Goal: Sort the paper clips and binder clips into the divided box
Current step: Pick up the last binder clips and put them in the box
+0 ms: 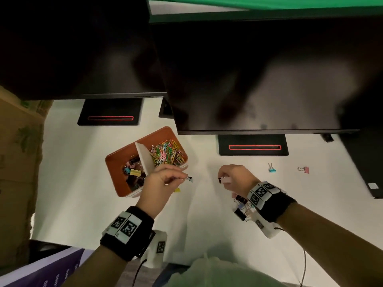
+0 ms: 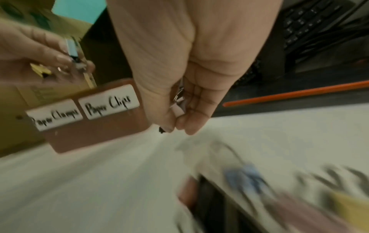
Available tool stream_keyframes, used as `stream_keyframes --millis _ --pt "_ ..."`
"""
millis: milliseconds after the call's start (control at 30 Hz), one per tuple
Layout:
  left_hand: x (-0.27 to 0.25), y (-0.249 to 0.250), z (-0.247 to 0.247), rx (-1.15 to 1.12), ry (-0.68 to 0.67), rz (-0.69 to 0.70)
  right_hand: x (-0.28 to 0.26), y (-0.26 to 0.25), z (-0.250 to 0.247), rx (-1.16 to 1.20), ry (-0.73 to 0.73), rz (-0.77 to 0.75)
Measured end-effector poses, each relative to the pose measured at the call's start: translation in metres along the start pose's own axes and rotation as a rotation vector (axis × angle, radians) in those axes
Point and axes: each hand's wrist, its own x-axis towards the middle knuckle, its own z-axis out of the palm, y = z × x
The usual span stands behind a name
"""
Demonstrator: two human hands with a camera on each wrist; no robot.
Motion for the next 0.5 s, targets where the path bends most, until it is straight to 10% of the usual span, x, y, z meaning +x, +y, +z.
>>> stream_keyframes --millis 300,500 --pt "0.000 -0.001 -0.097 -0.001 0.340 -0.088 0.021 -0.159 -0.006 0.138 0.174 -0.529" --pt "0.007 -0.011 -0.118 0.128 0.265 -0.258 0.051 -0.222 0.026 0.098 0.022 -0.507"
